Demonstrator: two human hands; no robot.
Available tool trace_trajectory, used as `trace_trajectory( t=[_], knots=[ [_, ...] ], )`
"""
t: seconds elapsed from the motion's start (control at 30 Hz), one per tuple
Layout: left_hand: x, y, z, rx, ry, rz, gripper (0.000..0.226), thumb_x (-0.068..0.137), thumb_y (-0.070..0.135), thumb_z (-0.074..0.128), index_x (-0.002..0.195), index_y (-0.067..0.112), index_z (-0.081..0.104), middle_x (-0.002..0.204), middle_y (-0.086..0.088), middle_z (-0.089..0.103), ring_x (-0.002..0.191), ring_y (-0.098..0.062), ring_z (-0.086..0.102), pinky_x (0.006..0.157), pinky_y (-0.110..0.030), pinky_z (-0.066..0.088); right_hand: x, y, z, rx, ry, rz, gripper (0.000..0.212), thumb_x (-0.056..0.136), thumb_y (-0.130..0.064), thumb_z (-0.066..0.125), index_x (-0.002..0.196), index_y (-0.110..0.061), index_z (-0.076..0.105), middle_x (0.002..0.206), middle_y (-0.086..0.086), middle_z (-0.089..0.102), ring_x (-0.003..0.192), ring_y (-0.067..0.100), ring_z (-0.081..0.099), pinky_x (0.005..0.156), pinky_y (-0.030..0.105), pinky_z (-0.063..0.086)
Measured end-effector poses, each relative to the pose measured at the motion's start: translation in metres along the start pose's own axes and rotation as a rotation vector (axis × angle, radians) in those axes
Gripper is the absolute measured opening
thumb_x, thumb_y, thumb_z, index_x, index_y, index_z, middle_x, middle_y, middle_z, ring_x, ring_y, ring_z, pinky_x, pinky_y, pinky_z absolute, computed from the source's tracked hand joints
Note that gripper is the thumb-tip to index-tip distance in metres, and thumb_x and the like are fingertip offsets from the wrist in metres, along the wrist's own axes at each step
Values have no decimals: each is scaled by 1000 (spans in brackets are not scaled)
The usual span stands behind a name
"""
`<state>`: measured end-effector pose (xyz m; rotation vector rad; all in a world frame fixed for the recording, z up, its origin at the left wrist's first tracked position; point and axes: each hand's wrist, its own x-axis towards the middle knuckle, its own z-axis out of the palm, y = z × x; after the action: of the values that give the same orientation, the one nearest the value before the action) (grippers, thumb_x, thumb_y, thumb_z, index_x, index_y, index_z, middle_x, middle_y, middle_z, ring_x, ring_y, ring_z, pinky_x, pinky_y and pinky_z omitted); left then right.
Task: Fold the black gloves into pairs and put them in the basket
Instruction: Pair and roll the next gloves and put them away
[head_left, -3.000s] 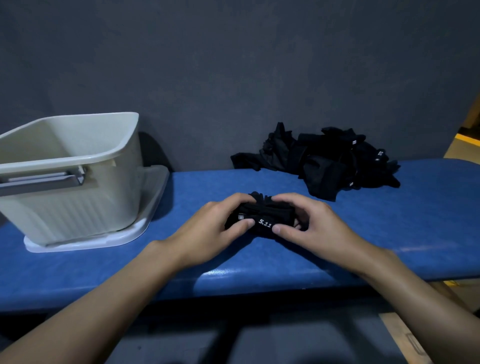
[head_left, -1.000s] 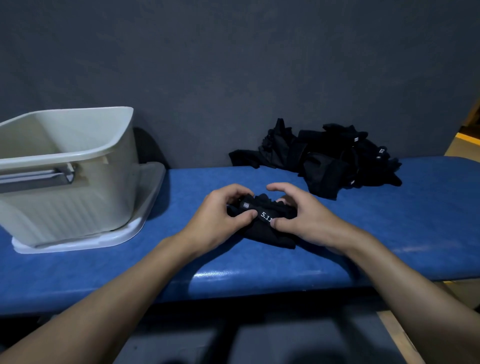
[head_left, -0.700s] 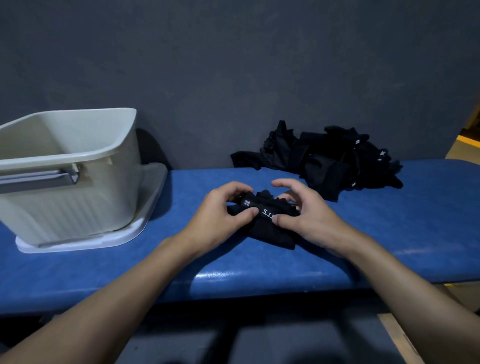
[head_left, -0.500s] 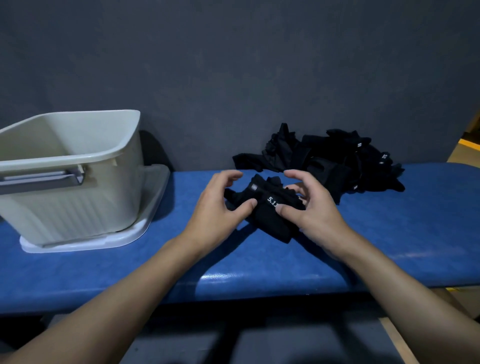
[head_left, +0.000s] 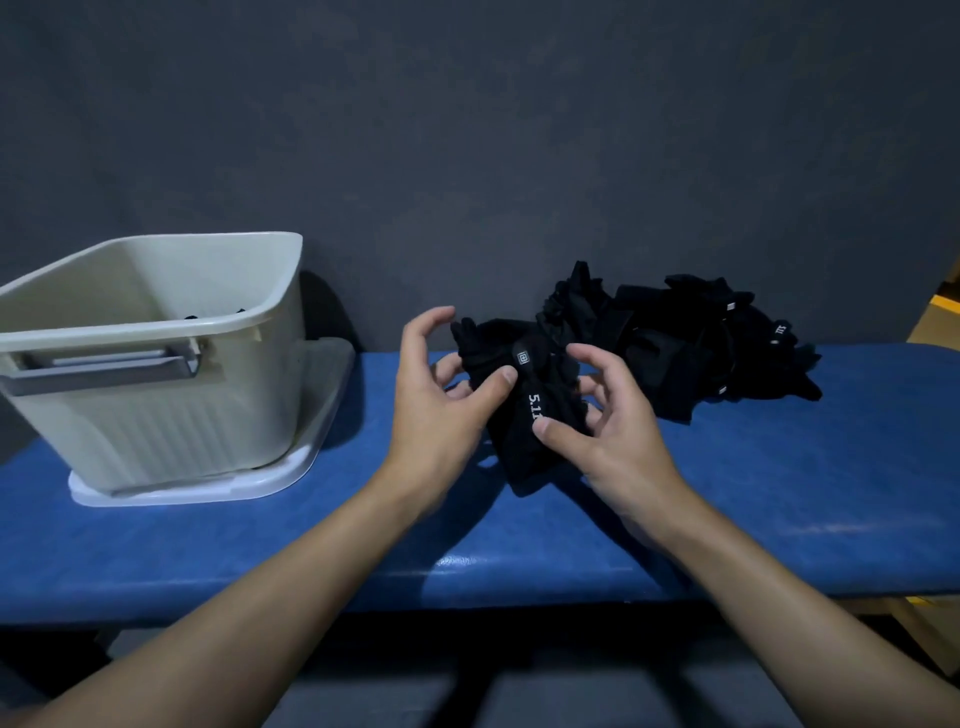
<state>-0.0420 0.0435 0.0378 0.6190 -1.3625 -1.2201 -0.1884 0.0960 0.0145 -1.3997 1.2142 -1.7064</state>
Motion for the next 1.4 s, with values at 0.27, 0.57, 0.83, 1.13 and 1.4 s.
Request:
trace_trajectory(
  t=[0.27, 0.57, 0.83, 1.13, 1.4],
  knots=[
    [8, 28, -9, 46, -87, 101, 67, 85, -7, 70, 135, 26, 38, 103, -16, 73, 91, -21, 72, 84, -29, 56, 9, -24, 3, 3, -147, 14, 91, 75, -12, 81, 148, -33, 31, 137, -4, 52, 109, 3, 64, 87, 26, 54],
    [39, 113, -57, 170, -129, 243, 67, 82, 1, 74, 134, 24, 38, 98, -16, 74, 90, -26, 71, 90, -50, 57, 59, -96, 56, 27, -351, -104, 65, 79, -23, 73, 137, -20, 44, 107, -5, 70, 104, 11, 66, 86, 29, 54],
    [80, 167, -138, 270, -35, 269, 69, 76, 10, 78, 132, 25, 41, 96, -9, 77, 96, -36, 72, 86, -44, 60, 120, -133, 146, -63, -429, -214, 55, 78, -23, 70, 129, -13, 53, 109, -4, 66, 106, 8, 64, 90, 26, 53],
    [113, 168, -209, 336, -7, 229, 71, 81, 6, 80, 136, 25, 39, 101, -8, 75, 90, -28, 75, 85, -36, 59, 164, -135, 204, -246, -542, -221, 47, 87, -8, 70, 128, -17, 50, 115, 14, 66, 96, 20, 70, 89, 35, 56],
    [130, 146, -271, 797, 54, 271, 30, 90, 24, 71, 117, 28, 58, 102, 7, 72, 92, -6, 68, 87, -37, 56, 191, -114, 228, -456, -512, -146, 49, 84, -17, 75, 123, -32, 51, 114, 15, 63, 91, 30, 70, 82, 38, 60]
  ],
)
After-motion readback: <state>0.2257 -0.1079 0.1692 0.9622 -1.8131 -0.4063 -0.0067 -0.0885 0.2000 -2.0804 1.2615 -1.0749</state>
